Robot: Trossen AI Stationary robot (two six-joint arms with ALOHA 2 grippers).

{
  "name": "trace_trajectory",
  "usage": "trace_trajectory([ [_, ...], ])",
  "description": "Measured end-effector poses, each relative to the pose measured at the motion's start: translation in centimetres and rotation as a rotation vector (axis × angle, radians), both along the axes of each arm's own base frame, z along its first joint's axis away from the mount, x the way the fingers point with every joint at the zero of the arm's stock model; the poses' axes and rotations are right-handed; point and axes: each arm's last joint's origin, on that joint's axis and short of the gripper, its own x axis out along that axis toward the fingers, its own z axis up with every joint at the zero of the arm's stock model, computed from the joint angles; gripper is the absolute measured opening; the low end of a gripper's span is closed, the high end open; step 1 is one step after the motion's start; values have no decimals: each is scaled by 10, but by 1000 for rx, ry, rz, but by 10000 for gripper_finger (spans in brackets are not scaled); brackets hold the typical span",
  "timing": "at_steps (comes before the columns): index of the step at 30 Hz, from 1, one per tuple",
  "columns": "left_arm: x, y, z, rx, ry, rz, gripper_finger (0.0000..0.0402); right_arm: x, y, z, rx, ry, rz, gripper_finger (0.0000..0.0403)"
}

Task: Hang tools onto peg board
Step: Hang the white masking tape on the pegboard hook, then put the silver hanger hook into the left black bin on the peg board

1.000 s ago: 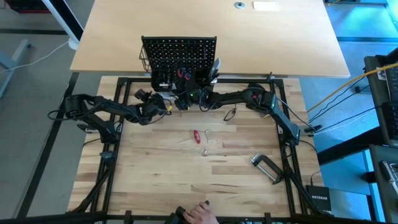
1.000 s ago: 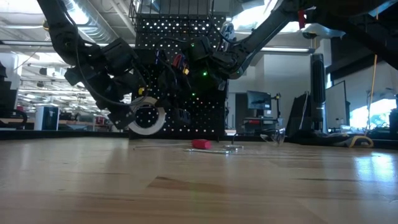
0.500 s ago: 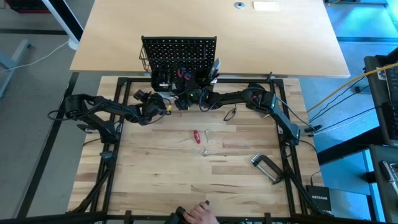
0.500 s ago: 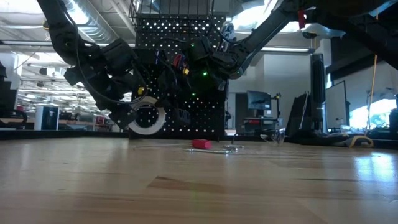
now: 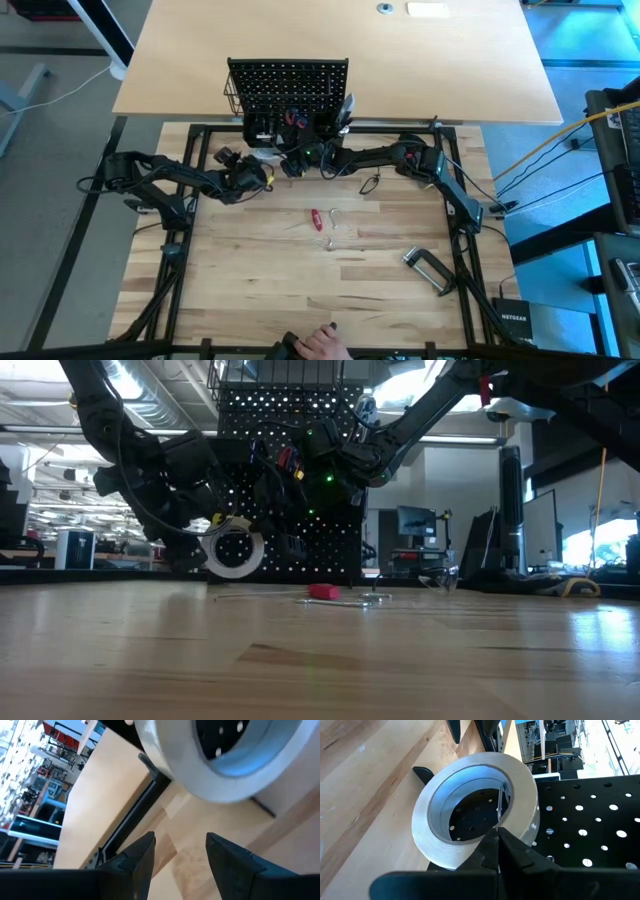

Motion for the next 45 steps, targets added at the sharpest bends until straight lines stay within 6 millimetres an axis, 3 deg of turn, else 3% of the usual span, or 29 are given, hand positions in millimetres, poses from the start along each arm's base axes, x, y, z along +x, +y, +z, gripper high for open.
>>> trace_trajectory([
  [14, -4, -25, -7, -49, 61, -50, 166, 2, 0, 2, 2, -55, -16, 3],
  [25, -1, -39, -7, -48, 26, -100, 166, 7, 13, 7, -28, -113, -74, 3],
  [32, 0, -46, 3, -40, -21, -130, 166, 9, 27, 28, -31, -170, -83, 3],
  [45, -4, -49, 27, -18, -145, -146, 166, 9, 36, 34, 60, -198, -103, 3],
])
